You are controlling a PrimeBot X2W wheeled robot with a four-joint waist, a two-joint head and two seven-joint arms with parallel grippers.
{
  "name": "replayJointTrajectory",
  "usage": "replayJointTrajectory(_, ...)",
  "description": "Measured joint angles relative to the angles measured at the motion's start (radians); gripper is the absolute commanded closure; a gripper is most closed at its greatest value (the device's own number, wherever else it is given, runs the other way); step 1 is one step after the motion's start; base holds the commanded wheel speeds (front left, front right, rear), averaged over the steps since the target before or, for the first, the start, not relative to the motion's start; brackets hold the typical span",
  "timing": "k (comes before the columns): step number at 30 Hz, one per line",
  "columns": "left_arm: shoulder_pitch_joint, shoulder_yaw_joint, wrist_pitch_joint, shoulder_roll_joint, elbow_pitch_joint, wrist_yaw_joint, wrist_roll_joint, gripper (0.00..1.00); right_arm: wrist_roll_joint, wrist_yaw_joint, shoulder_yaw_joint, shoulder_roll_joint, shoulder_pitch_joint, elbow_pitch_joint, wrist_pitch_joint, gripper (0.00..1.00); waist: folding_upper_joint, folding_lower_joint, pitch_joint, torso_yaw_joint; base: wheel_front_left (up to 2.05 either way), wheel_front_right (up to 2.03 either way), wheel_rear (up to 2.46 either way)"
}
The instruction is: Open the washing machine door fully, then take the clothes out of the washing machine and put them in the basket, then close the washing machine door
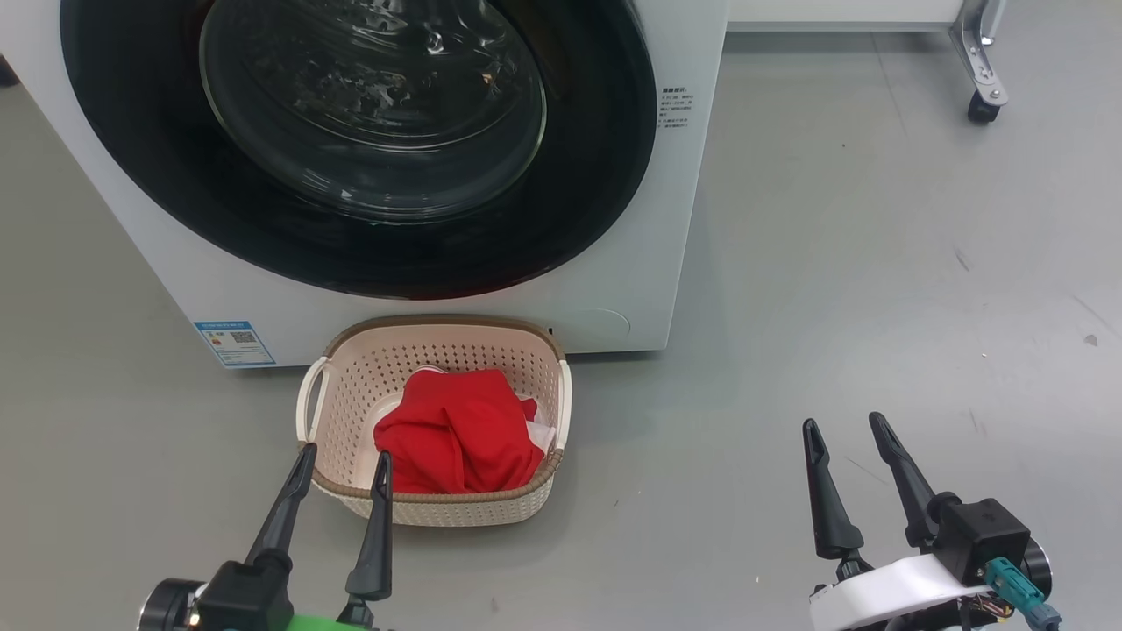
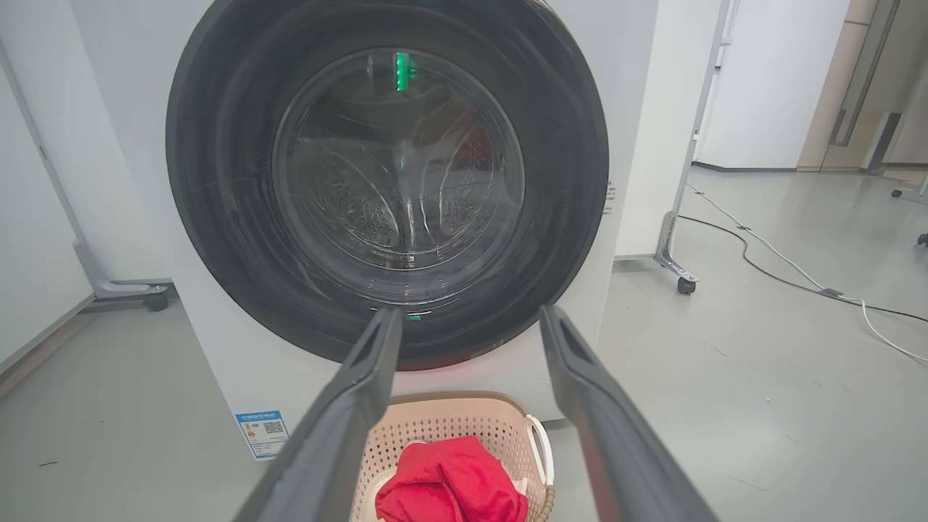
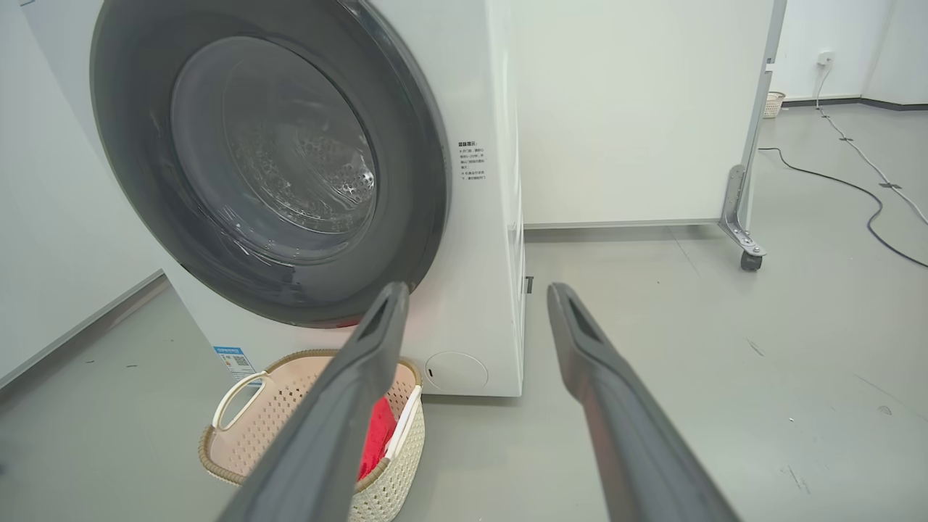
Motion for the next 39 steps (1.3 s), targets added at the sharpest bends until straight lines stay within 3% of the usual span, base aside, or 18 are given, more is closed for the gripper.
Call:
replayJointTrajectory(2,0.001,0.0,0.0,0.0,0.0,0.0,0.0,0.0,0.0,0.0,0.0,0.0,0.0,-0.001,0.0,0.0,0.0,0.0,-0.001,0.0,0.0,0.0,0.0)
replayJointTrajectory(3,0.001,-0.001,0.0,0.0,0.0,0.0,0.0,1.0,0.0,0.0,0.0,0.0,0.0,-0.001,0.0,1.0,0.0,0.0,-0.002,0.0,0.0,0.0,0.0)
replayJointTrajectory(14,0.019,-0.016,0.005,-0.006,0.056,-0.003,-0.018,1.0,0.021,0.003,0.009,0.003,0.024,0.054,0.002,1.0,0.0,0.0,-0.002,0.0,0.0,0.0,0.0)
replayJointTrajectory(39,0.028,0.029,0.045,-0.009,0.048,-0.021,-0.327,1.0,0.327,0.012,-0.039,0.007,0.034,0.035,0.042,1.0,0.0,0.0,-0.012,0.0,0.0,0.0,0.0)
